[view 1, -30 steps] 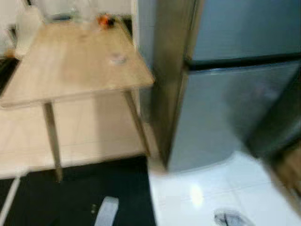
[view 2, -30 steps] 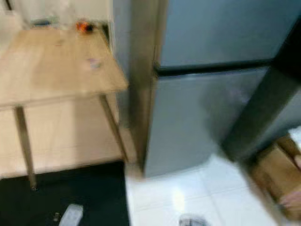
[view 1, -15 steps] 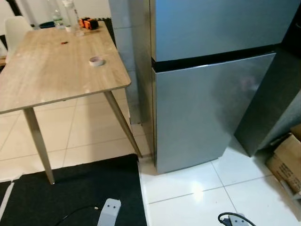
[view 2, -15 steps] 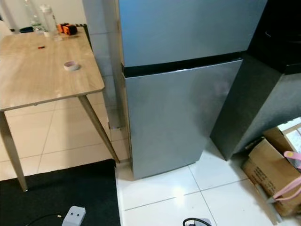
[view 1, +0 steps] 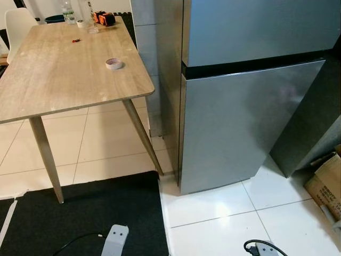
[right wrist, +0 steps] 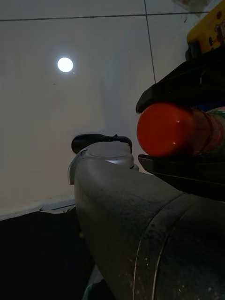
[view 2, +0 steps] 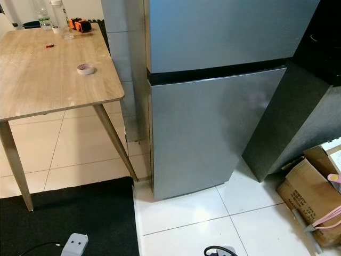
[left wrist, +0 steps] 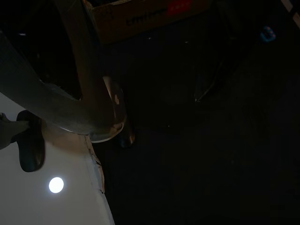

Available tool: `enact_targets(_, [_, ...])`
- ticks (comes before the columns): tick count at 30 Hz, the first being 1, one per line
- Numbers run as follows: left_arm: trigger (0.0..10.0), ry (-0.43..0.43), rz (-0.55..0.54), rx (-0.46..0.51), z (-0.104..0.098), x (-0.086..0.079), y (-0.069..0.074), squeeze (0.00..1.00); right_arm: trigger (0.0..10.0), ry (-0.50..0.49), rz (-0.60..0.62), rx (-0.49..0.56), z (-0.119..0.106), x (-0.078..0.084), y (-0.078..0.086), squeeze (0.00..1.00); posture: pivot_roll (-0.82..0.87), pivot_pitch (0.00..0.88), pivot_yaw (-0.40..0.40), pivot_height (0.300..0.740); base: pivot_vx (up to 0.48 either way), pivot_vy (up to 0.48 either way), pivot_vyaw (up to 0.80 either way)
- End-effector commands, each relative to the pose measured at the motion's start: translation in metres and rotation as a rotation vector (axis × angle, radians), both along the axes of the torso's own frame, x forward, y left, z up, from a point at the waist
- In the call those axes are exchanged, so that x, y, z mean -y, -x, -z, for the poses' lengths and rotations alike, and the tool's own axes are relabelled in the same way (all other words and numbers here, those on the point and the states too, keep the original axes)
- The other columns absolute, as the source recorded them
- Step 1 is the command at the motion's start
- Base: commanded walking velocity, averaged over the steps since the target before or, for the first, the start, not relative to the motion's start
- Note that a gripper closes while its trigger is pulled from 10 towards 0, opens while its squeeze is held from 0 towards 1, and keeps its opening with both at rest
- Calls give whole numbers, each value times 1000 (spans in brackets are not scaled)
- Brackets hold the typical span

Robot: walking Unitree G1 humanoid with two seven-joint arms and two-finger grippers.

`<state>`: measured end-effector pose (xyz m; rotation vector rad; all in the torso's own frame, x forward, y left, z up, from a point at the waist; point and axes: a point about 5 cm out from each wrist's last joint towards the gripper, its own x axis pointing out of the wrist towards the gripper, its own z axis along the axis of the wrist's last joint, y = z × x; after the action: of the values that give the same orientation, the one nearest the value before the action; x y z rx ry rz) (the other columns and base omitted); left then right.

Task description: Restocking fridge

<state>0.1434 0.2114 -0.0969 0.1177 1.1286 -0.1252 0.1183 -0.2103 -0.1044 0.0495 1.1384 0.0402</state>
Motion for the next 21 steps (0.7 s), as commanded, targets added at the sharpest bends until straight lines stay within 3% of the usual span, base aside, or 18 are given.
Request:
enact_targets(1, [10000, -14, 7, -3, 0, -5, 3, 0, 10000, 3, 14, -1, 0, 2, 1, 0, -33, 0, 4, 740, 247, 0, 0])
enact_targets(7, [10000, -6, 16, -8, 2, 5, 3, 0, 10000, -1, 12, -4, 1, 1, 2, 0, -33, 0, 6, 740, 373, 0, 0])
enact_targets(21, [10000, -7, 35, -10, 3, 9, 2, 0, 10000, -1, 10, -5, 1, 0, 3, 0, -35, 0, 8, 740, 400, 0, 0])
